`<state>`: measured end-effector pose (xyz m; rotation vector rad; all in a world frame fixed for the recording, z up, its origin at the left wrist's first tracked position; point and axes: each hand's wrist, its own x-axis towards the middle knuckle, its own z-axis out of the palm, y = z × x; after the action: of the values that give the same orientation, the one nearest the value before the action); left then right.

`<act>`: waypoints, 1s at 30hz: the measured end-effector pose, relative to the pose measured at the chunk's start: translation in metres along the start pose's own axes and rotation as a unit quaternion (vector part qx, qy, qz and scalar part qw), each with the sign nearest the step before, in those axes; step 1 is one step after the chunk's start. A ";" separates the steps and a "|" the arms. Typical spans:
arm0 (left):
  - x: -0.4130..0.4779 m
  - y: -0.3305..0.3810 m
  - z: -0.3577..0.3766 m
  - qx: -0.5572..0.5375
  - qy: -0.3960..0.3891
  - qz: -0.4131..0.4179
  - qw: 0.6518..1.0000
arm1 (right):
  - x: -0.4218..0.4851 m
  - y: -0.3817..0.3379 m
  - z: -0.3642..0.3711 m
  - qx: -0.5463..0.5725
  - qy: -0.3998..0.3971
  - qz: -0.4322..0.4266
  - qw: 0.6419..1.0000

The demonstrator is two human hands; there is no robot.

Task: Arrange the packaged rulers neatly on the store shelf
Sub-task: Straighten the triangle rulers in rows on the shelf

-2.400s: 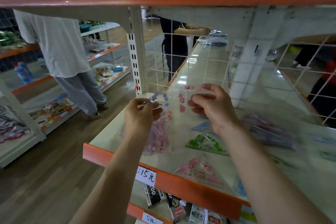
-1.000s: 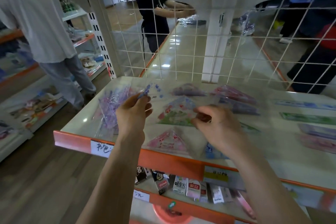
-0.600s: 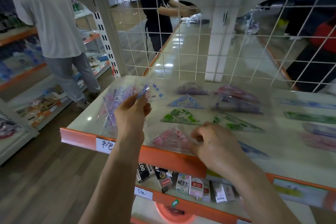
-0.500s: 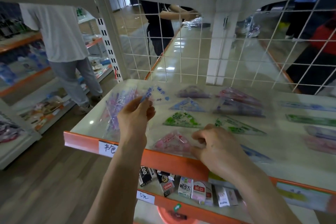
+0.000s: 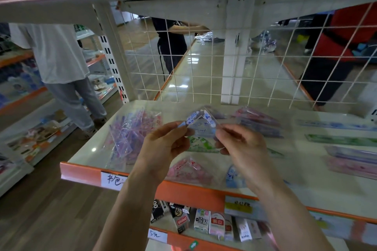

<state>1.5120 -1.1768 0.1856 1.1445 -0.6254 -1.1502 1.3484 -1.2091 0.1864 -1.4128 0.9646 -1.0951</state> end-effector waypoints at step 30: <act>0.022 -0.004 0.004 -0.025 0.057 -0.008 0.998 | 0.038 -0.002 0.003 -0.209 -0.021 -0.055 0.976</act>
<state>1.5141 -1.1992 0.1798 1.1645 -0.4980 -1.1009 1.3615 -1.2446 0.1931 -1.8410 1.1419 -0.9709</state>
